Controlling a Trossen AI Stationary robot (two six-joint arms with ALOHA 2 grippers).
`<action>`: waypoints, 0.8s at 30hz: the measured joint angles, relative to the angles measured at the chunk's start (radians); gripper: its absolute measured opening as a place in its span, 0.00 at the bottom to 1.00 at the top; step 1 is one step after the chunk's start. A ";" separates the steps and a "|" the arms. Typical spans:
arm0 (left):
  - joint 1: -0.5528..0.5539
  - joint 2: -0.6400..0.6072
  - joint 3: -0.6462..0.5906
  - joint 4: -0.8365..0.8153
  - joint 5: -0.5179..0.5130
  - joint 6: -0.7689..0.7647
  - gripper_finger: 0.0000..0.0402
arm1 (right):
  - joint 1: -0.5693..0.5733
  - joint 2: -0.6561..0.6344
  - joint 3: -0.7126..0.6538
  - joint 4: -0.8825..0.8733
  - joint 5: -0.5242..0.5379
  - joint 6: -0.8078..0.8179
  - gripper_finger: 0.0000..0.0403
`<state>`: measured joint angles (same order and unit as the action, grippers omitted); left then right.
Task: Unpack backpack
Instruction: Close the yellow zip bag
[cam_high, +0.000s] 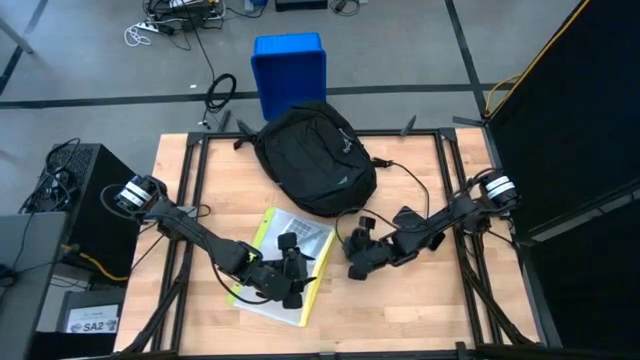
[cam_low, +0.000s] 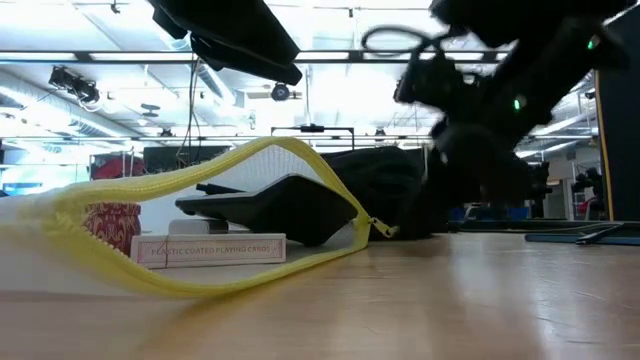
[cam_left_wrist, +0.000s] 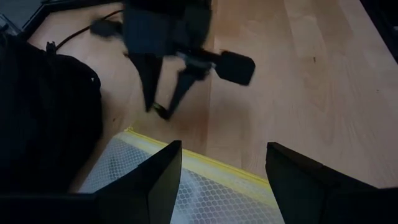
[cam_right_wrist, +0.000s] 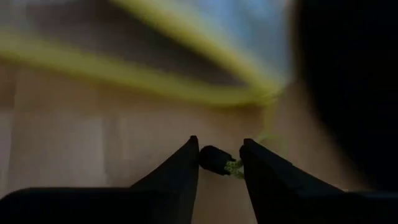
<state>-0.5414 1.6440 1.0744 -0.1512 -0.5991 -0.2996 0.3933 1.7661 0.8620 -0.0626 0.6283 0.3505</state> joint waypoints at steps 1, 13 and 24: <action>0.000 0.000 0.000 0.000 0.000 0.000 0.50 | 0.004 -0.015 0.000 -0.011 0.026 0.016 0.25; 0.000 0.001 0.000 0.001 0.000 -0.001 0.50 | -0.001 -0.040 0.001 -0.168 0.049 0.128 0.40; 0.006 0.059 0.000 0.029 0.011 0.003 0.50 | -0.077 -0.003 0.001 -0.148 -0.086 0.169 0.53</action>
<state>-0.5358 1.7027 1.0744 -0.1219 -0.5883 -0.2966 0.3162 1.7626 0.8627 -0.2107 0.5419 0.5194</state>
